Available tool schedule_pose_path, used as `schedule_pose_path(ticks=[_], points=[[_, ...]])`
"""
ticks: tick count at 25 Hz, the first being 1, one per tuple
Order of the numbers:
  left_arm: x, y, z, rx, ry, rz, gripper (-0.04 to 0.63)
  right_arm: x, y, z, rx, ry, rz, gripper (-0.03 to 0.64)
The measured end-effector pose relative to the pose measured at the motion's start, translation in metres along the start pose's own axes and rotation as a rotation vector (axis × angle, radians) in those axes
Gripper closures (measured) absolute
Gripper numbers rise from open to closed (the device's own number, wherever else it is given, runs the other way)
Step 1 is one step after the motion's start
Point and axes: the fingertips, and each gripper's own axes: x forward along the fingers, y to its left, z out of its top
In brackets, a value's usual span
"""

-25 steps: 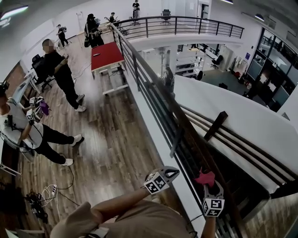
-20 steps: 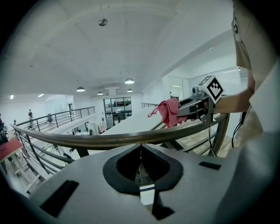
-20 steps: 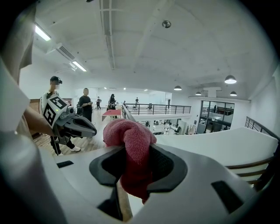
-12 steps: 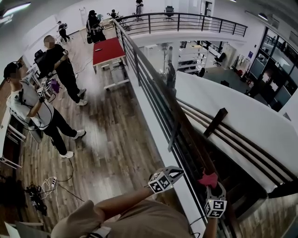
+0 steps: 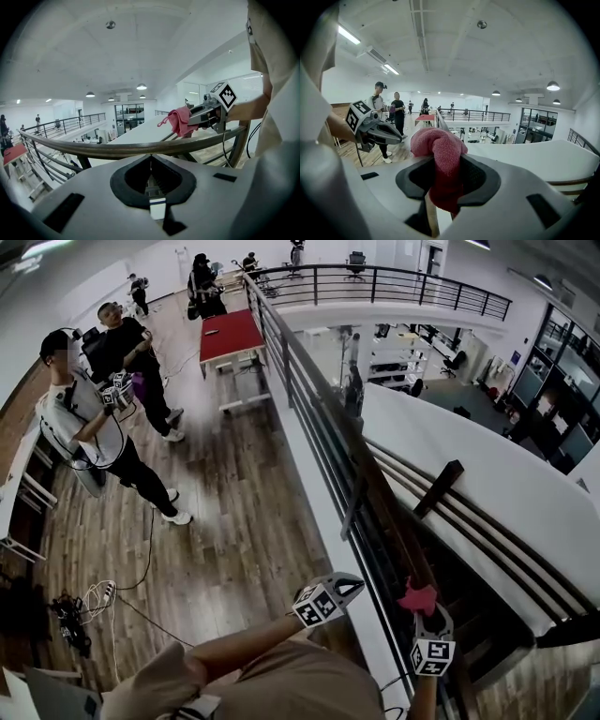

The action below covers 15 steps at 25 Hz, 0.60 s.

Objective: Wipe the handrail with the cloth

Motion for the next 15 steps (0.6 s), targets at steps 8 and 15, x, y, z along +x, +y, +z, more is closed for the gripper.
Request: schedule_pose_path(ticks=[8, 15], points=[[0.008, -0.012, -0.006, 0.013, 0.002, 0.004, 0.578, 0.003, -0.004, -0.022, 0.003, -0.003, 0.019, 0.474], [0.039, -0.083, 0.025, 0.105, -0.021, -0.107, 0.578, -0.062, -0.043, -0.045, 0.005, 0.012, -0.051, 0.474]])
